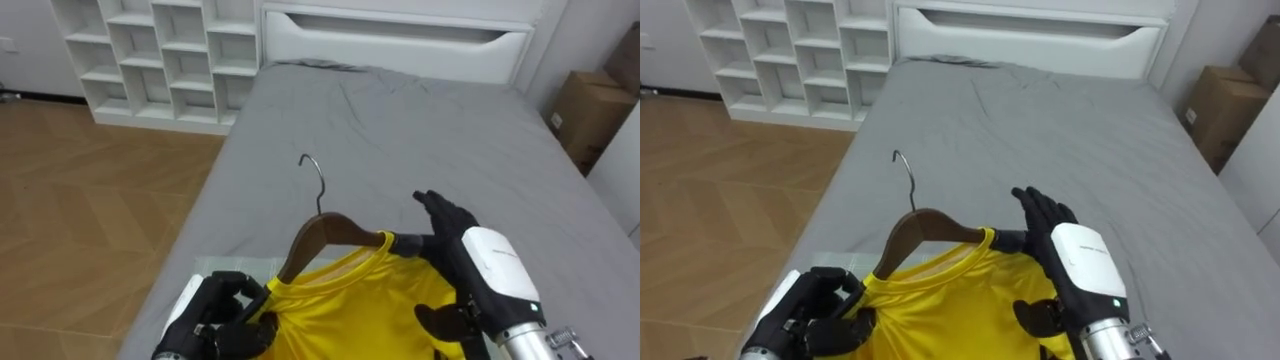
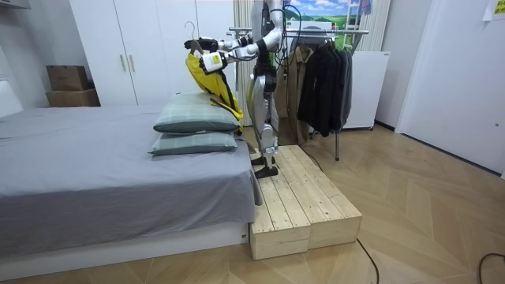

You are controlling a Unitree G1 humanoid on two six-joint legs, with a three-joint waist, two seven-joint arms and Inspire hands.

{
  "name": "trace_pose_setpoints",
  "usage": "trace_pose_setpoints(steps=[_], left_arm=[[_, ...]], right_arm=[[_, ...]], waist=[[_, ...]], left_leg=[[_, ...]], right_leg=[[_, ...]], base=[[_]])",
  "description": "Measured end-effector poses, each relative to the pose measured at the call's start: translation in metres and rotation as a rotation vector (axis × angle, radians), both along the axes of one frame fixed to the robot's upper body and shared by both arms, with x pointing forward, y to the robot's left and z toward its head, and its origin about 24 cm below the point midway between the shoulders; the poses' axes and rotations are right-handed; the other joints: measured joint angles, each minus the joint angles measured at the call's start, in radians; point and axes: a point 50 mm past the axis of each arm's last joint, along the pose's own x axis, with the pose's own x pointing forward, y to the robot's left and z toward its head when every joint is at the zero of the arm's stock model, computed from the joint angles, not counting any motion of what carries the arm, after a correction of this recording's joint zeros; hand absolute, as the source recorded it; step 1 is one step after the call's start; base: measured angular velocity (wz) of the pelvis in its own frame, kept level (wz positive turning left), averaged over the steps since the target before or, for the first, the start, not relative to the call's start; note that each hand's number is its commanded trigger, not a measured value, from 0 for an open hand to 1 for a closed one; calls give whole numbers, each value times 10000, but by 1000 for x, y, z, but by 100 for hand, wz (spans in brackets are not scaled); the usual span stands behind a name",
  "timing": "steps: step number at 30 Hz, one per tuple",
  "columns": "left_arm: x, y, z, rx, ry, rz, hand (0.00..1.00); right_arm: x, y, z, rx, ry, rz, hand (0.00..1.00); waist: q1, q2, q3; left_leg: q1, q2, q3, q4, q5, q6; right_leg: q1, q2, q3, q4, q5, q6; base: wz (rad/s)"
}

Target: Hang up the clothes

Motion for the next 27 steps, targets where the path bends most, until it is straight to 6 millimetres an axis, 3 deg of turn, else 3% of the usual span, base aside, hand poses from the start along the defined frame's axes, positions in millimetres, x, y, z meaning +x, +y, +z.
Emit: trace_pose_setpoints(steps=[8,27], left_arm=[[7,-7,5,107,-210,-423,100],[8,-10,5,-1854,233,-695,100]], right_arm=[[-1,-4,-2,-852,342,389,0],[4,-2,3,-1184,-595,255,0]], waist=[[195,-26,9],[106,8,27]], left_leg=[[-165,-12,-70,133,0,1],[-57,-39,-256,101,1,-3]], right_leg=[[-139,-5,-67,11,16,-3],[145,-16,-318,-96,11,4]], base=[[2],[3]])
